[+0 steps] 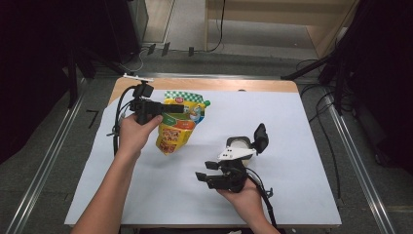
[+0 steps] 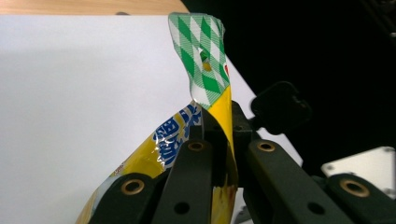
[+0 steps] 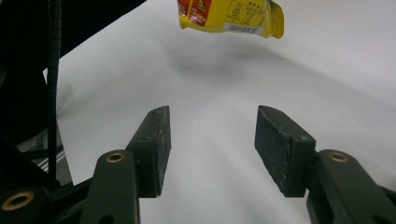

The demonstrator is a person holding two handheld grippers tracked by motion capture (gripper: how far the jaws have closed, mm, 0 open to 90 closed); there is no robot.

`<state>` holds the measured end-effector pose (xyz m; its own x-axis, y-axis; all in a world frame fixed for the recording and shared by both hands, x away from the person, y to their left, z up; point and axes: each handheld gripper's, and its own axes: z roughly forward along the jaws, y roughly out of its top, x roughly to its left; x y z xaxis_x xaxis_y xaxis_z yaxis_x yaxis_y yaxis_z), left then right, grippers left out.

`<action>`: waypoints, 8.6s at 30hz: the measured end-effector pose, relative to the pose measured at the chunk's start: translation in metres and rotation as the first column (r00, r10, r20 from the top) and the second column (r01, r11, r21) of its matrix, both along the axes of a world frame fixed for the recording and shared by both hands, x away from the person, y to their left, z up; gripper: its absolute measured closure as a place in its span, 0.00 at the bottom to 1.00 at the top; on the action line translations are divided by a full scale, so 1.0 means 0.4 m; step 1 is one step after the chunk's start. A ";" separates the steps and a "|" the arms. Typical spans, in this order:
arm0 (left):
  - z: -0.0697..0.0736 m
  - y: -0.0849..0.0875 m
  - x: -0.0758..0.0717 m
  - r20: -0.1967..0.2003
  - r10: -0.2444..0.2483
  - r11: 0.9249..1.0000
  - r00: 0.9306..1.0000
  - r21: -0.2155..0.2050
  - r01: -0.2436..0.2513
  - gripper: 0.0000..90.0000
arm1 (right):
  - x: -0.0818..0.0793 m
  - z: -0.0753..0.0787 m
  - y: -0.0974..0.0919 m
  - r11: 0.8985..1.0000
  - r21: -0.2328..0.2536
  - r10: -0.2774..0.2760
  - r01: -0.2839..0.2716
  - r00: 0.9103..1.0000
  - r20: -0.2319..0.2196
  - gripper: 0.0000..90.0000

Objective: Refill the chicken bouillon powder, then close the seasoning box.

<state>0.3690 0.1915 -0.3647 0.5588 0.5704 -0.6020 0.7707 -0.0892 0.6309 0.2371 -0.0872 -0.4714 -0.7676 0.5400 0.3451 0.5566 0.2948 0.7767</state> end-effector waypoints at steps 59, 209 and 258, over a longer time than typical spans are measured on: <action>-0.080 0.098 -0.074 0.062 0.058 0.997 0.996 0.052 -0.061 0.84 | 0.049 0.038 -0.031 1.000 0.018 0.009 -0.010 0.999 0.031 0.62; -0.142 0.241 -0.150 0.117 0.145 0.964 0.982 0.208 -0.167 0.40 | 0.143 0.089 -0.234 0.990 -0.099 -0.110 0.102 0.991 -0.081 0.98; -0.159 0.242 -0.146 0.134 0.155 0.942 0.979 0.278 -0.187 0.40 | 0.183 0.013 -0.497 0.928 -0.064 -0.360 0.367 0.928 0.092 0.34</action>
<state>0.3105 0.2882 -0.4283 0.4902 0.8030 -0.3389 0.7187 -0.1525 0.6784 0.3103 -0.2859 -0.4663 -0.5361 0.8100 0.2378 0.5762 0.1453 0.8043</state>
